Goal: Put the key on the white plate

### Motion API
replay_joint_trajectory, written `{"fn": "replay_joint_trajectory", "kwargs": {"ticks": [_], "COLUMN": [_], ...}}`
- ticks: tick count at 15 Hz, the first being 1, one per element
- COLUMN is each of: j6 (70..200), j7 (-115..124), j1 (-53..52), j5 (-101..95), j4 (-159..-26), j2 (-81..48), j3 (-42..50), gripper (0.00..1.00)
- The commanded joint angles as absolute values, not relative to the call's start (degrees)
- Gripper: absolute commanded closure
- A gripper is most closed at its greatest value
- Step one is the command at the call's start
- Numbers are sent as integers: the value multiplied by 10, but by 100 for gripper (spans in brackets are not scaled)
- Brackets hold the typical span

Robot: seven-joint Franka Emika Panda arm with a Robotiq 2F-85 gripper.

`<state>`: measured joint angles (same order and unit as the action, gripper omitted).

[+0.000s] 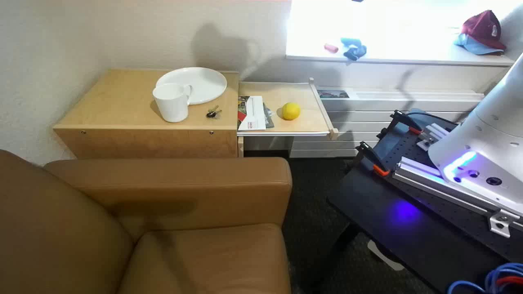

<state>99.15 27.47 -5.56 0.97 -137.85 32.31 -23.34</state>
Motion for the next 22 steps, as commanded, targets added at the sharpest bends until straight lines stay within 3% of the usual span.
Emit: {"fn": "replay_joint_trajectory", "kwargs": {"ticks": [1, 8, 14, 22], "j6": [991, 1110, 1089, 1371], "j7": [281, 438, 438, 633], "j1": [-70, -67, -93, -106], "j5": [3, 52, 46, 108], "j4": [-1378, -1380, -1373, -1375], "j2": [319, 233, 232, 32], "j3": [-222, -249, -228, -227], "gripper": [0, 0, 0, 0]}}
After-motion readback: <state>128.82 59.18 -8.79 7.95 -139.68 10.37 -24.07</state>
